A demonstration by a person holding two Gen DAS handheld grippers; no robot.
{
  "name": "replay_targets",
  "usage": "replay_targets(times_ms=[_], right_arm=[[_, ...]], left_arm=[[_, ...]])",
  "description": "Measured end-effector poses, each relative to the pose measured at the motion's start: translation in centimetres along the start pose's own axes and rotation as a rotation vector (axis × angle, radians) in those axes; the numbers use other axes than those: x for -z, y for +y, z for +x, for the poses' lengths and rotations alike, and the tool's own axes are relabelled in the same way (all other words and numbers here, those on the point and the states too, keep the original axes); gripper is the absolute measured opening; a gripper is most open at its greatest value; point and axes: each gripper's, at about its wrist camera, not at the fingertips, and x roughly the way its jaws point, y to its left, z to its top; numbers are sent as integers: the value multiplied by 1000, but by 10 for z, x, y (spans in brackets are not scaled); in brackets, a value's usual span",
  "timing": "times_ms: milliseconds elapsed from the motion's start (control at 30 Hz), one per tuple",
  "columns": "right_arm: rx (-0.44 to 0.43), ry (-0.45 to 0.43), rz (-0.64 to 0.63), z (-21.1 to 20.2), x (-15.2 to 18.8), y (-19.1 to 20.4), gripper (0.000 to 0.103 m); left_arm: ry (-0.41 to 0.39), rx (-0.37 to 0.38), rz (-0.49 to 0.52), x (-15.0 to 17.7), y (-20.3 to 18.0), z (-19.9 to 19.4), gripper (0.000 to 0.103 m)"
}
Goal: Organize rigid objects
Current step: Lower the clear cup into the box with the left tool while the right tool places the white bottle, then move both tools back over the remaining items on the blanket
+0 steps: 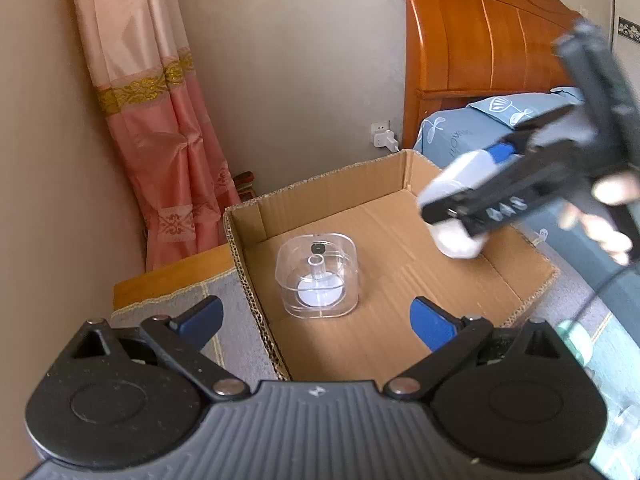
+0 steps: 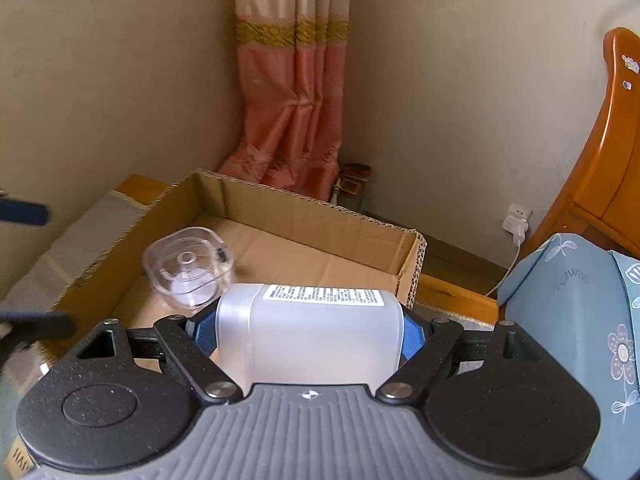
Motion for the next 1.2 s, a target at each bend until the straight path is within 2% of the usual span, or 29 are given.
replay_targets(times_ms=[100, 167, 200, 333, 600, 767, 1000, 1200], right_arm=[[14, -6, 28, 12, -9, -2, 87], [29, -20, 42, 16, -11, -1, 94], [38, -22, 48, 17, -11, -2, 103], [21, -25, 48, 9, -3, 1, 103], [22, -61, 50, -33, 25, 10, 103], [1, -89, 57, -61, 51, 19, 103], [-50, -96, 76, -96, 100, 29, 103], [-72, -36, 92, -110, 163, 45, 103]], left_arm=[[-4, -9, 4, 7, -5, -2, 100], [1, -3, 8, 11, -10, -4, 100], [2, 2, 12, 12, -11, -5, 100], [-15, 8, 19, 17, -17, -14, 100], [-38, 8, 22, 33, -37, -40, 100], [-37, -2, 15, 49, -48, -55, 101], [-78, -62, 1, 74, -68, -78, 102], [-99, -92, -58, 103, -75, -81, 102]])
